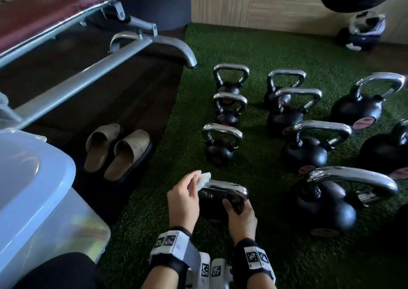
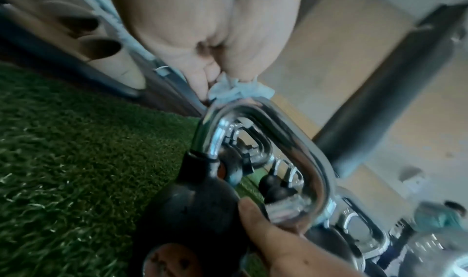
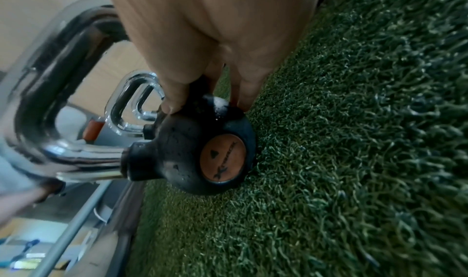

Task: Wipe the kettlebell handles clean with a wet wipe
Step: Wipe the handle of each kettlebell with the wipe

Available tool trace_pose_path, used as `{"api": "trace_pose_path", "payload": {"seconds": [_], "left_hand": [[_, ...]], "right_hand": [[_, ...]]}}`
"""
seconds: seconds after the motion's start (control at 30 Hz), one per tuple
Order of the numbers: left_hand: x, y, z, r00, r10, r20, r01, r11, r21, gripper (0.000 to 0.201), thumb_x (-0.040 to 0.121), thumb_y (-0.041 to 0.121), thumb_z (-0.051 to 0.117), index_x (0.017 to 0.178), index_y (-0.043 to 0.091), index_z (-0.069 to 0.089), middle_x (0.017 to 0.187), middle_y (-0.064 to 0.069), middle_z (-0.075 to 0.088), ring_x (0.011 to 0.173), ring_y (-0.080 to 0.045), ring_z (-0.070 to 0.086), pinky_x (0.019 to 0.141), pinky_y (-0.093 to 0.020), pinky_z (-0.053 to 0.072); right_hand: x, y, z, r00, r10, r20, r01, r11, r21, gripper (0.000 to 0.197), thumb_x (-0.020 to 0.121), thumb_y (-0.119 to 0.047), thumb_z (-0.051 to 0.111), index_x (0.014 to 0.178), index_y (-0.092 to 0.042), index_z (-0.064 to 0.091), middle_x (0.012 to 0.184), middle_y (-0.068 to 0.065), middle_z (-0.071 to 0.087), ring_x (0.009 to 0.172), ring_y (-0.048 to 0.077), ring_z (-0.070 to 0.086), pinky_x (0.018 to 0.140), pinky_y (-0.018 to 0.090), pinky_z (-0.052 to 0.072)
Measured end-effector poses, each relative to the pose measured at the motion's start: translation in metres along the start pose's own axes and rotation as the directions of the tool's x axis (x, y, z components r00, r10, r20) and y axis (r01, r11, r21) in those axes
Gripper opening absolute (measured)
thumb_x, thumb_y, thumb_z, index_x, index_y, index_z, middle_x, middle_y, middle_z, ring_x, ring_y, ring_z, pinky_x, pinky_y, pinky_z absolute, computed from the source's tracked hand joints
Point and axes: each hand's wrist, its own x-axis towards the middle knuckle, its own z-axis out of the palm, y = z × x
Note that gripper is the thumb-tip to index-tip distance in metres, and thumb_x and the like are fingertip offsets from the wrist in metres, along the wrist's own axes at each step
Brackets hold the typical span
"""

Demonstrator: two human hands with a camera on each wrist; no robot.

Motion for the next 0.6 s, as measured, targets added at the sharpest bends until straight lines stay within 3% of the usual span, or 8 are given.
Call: {"api": "trace_pose_path", "payload": {"seconds": [0.13, 0.2, 0.27, 0.33, 0.4, 0.53, 0.6], "left_hand": [[-0.002, -0.006, 0.0, 1.0, 0.008, 0.023, -0.007, 0.999, -0.046, 0.02, 0.102, 0.017, 0.061, 0.115, 0.016, 0.078, 0.112, 0.012, 0.076, 0.103, 0.005, 0.069, 0.092, -0.012, 0.052], [-0.006, -0.012, 0.004, 0.994, -0.108, 0.0, 0.107, 0.986, -0.128, 0.021, 0.104, 0.021, 0.059, 0.114, 0.018, 0.078, 0.112, 0.011, 0.076, 0.104, 0.004, 0.069, 0.093, -0.015, 0.053], [-0.008, -0.024, 0.007, 0.958, -0.283, 0.039, 0.284, 0.933, -0.22, 0.021, 0.103, 0.024, 0.06, 0.112, 0.02, 0.078, 0.108, 0.01, 0.077, 0.102, 0.0, 0.071, 0.096, -0.025, 0.056], [-0.006, -0.035, 0.009, 0.919, -0.38, 0.102, 0.394, 0.887, -0.241, 0.018, 0.101, 0.024, 0.062, 0.109, 0.022, 0.079, 0.104, 0.011, 0.078, 0.099, -0.002, 0.072, 0.096, -0.032, 0.057], [-0.004, -0.037, 0.012, 0.897, -0.414, 0.154, 0.438, 0.88, -0.186, 0.018, 0.101, 0.025, 0.063, 0.108, 0.024, 0.079, 0.103, 0.01, 0.078, 0.096, -0.003, 0.072, 0.094, -0.031, 0.057], [-0.01, -0.039, 0.014, 0.841, -0.474, 0.259, 0.462, 0.88, 0.11, 0.021, 0.101, 0.02, 0.061, 0.111, 0.022, 0.079, 0.106, 0.004, 0.077, 0.097, -0.012, 0.069, 0.085, -0.021, 0.046], [-0.015, -0.041, 0.013, 0.819, -0.511, 0.26, 0.52, 0.853, 0.039, 0.021, 0.101, 0.013, 0.058, 0.104, 0.013, 0.079, 0.097, 0.002, 0.076, 0.093, -0.017, 0.067, 0.083, -0.024, 0.046]], "right_hand": [[-0.001, 0.001, 0.0, 1.0, 0.006, 0.0, -0.006, 1.0, 0.02, 0.018, 0.092, -0.032, 0.076, 0.102, -0.037, 0.062, 0.087, -0.023, 0.061, 0.086, 0.005, 0.058, 0.086, 0.023, 0.042], [-0.001, 0.0, 0.0, 1.0, 0.012, 0.0, -0.012, 1.0, 0.022, 0.018, 0.092, -0.031, 0.076, 0.103, -0.036, 0.062, 0.087, -0.022, 0.061, 0.087, 0.006, 0.058, 0.086, 0.023, 0.042], [-0.001, 0.0, -0.001, 1.0, 0.018, -0.002, -0.018, 0.999, 0.028, 0.018, 0.092, -0.031, 0.076, 0.106, -0.034, 0.065, 0.089, -0.021, 0.063, 0.088, 0.006, 0.059, 0.086, 0.023, 0.042], [0.0, 0.0, -0.001, 1.0, 0.018, -0.004, -0.018, 1.0, 0.021, 0.019, 0.091, -0.033, 0.076, 0.108, -0.032, 0.067, 0.092, -0.017, 0.066, 0.091, 0.009, 0.062, 0.085, 0.025, 0.043], [0.001, 0.001, -0.002, 1.0, 0.031, -0.002, -0.031, 0.999, 0.021, 0.02, 0.09, -0.035, 0.077, 0.108, -0.033, 0.067, 0.093, -0.015, 0.068, 0.093, 0.011, 0.063, 0.086, 0.027, 0.046], [0.001, 0.0, -0.006, 0.999, 0.044, 0.016, -0.044, 0.999, 0.01, 0.019, 0.09, -0.037, 0.076, 0.107, -0.034, 0.066, 0.094, -0.017, 0.067, 0.093, 0.01, 0.063, 0.091, 0.032, 0.049], [-0.001, -0.002, -0.007, 0.999, 0.03, 0.019, -0.03, 0.999, 0.013, 0.016, 0.09, -0.035, 0.076, 0.103, -0.034, 0.067, 0.09, -0.018, 0.066, 0.089, 0.006, 0.062, 0.085, 0.027, 0.046]]}}
